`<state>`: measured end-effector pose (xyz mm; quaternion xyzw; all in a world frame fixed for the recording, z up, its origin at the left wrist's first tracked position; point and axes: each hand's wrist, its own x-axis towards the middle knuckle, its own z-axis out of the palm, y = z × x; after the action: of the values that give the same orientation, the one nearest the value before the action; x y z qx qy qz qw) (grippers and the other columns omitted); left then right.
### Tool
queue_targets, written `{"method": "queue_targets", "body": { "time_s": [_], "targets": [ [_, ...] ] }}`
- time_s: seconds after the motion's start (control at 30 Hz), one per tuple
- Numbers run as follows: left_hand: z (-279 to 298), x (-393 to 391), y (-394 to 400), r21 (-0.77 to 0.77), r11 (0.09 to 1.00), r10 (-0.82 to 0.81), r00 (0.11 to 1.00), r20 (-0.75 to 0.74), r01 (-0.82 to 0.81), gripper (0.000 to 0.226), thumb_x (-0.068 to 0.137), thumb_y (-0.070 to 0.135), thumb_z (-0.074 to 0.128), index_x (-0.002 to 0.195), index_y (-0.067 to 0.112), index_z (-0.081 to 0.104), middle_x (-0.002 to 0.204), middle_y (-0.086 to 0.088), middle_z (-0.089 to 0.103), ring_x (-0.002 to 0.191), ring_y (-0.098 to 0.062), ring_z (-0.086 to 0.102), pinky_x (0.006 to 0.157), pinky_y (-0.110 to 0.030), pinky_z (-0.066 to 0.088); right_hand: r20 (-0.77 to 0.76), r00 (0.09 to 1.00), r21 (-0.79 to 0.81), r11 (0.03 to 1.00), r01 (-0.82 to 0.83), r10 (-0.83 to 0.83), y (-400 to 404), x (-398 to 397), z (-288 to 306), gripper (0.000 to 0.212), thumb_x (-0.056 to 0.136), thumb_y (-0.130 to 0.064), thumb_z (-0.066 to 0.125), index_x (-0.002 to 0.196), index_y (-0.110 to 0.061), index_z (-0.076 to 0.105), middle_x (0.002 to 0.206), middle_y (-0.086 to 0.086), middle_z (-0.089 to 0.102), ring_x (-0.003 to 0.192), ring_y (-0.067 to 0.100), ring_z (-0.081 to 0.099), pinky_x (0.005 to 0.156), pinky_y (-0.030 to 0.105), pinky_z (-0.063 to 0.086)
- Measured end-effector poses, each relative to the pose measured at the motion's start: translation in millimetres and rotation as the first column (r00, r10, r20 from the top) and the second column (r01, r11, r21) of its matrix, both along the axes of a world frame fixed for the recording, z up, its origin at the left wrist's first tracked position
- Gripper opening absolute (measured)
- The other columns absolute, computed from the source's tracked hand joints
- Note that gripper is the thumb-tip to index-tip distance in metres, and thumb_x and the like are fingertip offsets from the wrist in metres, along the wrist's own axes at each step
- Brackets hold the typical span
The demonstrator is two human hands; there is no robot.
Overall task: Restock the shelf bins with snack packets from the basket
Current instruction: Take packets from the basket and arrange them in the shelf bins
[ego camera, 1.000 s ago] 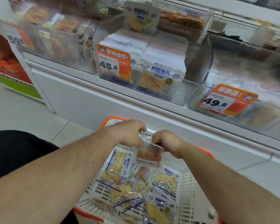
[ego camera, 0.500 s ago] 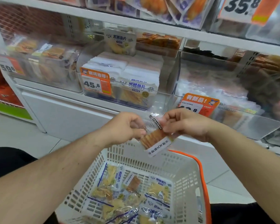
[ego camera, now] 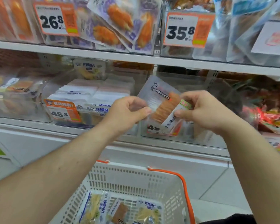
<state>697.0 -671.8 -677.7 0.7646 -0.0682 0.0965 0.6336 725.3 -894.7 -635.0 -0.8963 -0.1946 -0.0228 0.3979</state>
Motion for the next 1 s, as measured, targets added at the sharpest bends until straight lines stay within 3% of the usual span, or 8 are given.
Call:
{"method": "queue_targets", "body": {
  "time_s": [0.13,0.27,0.37,0.5,0.6,0.77,0.87,1.0],
  "targets": [
    [19.0,27.5,-1.3,0.431,0.9,-0.027,0.983,0.182,-0.055,0.017,0.086,0.015,0.071,0.089,0.031,0.066,0.083,0.016,0.063,0.072,0.004,0.056,0.067,-0.005,0.041,0.086,0.987,0.259,0.96,0.109,-0.136,-28.2,4.4,11.9,0.011,0.085,-0.001,0.071,0.089,-0.011,0.069,0.08,0.013,0.072,0.066,0.014,0.06,0.069,0.036,0.05],
    [35.1,55.7,-9.8,0.874,0.484,-0.162,0.977,0.139,-0.044,0.028,0.087,0.013,0.056,0.099,0.033,0.071,0.091,0.021,0.059,0.082,-0.003,0.049,0.088,-0.025,0.037,0.129,0.974,0.299,0.944,0.138,-0.184,-37.8,9.9,12.8,0.022,0.086,-0.002,0.071,0.081,-0.023,0.069,0.066,-0.011,0.068,0.064,0.008,0.06,0.07,0.031,0.053],
    [38.0,78.8,-20.8,0.979,0.203,-0.263,0.964,0.033,0.022,0.015,0.093,0.034,0.057,0.101,0.038,0.069,0.101,0.021,0.063,0.099,-0.004,0.055,0.097,-0.035,0.027,0.144,0.971,0.304,0.943,0.139,-0.19,-36.8,14.5,10.5,0.022,0.086,-0.003,0.071,0.08,-0.024,0.068,0.065,-0.011,0.065,0.061,0.007,0.056,0.067,0.029,0.05],
    [41.8,100.2,-28.2,0.997,0.029,-0.325,0.944,-0.054,0.067,0.024,0.084,0.055,0.066,0.099,0.036,0.067,0.102,0.018,0.065,0.1,-0.006,0.055,0.093,-0.035,0.027,0.161,0.967,0.28,0.949,0.147,-0.198,-35.3,21.6,7.2,0.018,0.085,-0.006,0.072,0.083,-0.023,0.07,0.071,-0.009,0.067,0.068,0.01,0.059,0.074,0.036,0.051],
    [42.4,108.6,-31.7,0.994,-0.022,-0.355,0.929,-0.104,0.103,0.031,0.079,0.056,0.071,0.1,0.036,0.061,0.103,0.017,0.063,0.096,-0.007,0.053,0.087,-0.032,0.024,0.147,0.965,0.276,0.946,0.171,-0.217,-35.8,26.3,4.2,0.018,0.085,-0.008,0.071,0.083,-0.026,0.07,0.072,-0.01,0.069,0.072,0.011,0.062,0.077,0.038,0.054],
    [35.4,122.0,-33.9,0.986,0.074,-0.357,0.927,-0.112,0.148,0.026,0.08,0.048,0.075,0.094,0.031,0.062,0.096,0.015,0.065,0.086,-0.005,0.051,0.089,-0.03,0.033,0.11,0.971,0.286,0.942,0.174,-0.212,-33.6,31.7,1.9,0.022,0.083,-0.006,0.073,0.082,-0.028,0.071,0.077,-0.006,0.072,0.082,0.02,0.069,0.087,0.048,0.056],
    [24.5,124.8,-34.9,0.994,0.081,-0.366,0.93,-0.033,0.067,0.023,0.081,0.044,0.072,0.082,0.033,0.052,0.085,0.017,0.06,0.084,-0.007,0.053,0.081,-0.027,0.029,0.078,0.979,0.312,0.937,0.158,-0.191,-32.5,32.9,-0.2,0.022,0.085,-0.003,0.071,0.083,-0.025,0.071,0.074,-0.007,0.071,0.075,0.013,0.066,0.082,0.041,0.056],
    [16.6,126.2,-37.1,0.996,0.084,-0.305,0.951,0.041,-0.017,0.027,0.079,0.053,0.068,0.091,0.034,0.053,0.089,0.017,0.064,0.089,-0.007,0.054,0.081,-0.025,0.029,0.041,0.989,0.364,0.923,0.121,-0.146,-33.2,35.1,-4.7,0.027,0.085,0.001,0.07,0.079,-0.025,0.071,0.068,-0.01,0.07,0.066,0.005,0.062,0.072,0.03,0.049]
  ]
}}
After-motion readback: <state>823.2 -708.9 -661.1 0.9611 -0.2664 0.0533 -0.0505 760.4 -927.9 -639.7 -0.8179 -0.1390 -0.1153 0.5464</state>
